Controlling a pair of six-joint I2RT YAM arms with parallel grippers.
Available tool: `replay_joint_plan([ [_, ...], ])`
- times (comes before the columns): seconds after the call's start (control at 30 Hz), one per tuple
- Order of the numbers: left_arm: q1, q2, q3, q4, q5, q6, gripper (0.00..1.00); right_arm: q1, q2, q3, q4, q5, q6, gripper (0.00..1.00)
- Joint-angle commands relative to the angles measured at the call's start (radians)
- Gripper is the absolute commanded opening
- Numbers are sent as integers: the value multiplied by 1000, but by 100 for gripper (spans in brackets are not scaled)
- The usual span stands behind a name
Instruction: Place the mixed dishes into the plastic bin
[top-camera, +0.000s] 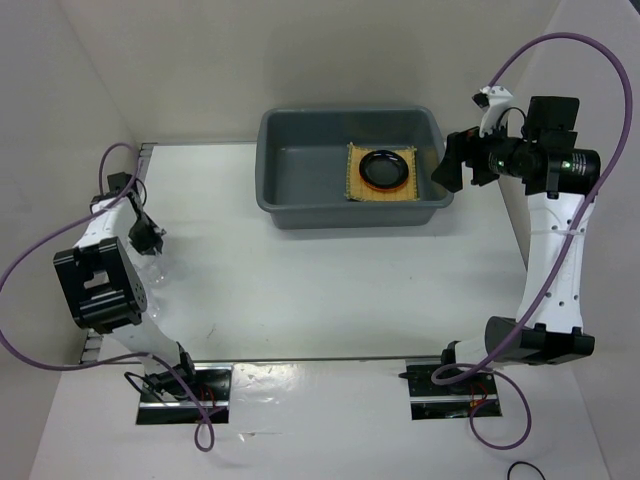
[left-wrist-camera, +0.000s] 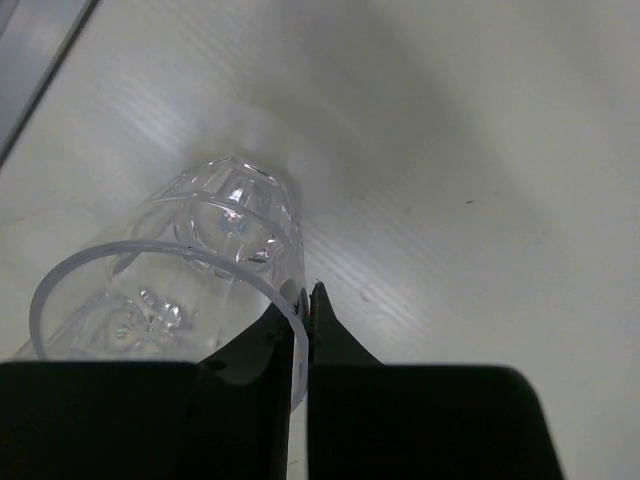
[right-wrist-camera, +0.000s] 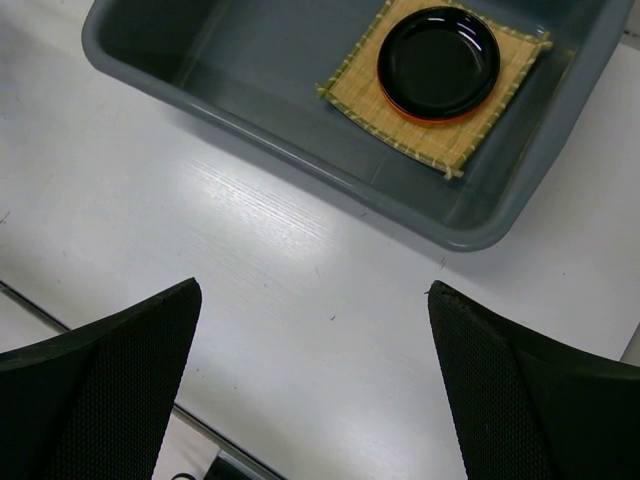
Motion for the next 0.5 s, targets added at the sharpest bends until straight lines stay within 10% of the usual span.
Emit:
replay_joint_plan([
  [0.0, 7, 11, 144, 11, 125, -80, 0, -1, 2, 23, 1, 8, 10, 98],
  [0.3, -137, -161, 373, 625, 648, -203, 0, -1, 11, -12, 33, 6, 11, 98],
  [0.47, -431, 68, 680, 351, 649, 115, 0, -1, 11, -25, 44, 21, 11, 98],
])
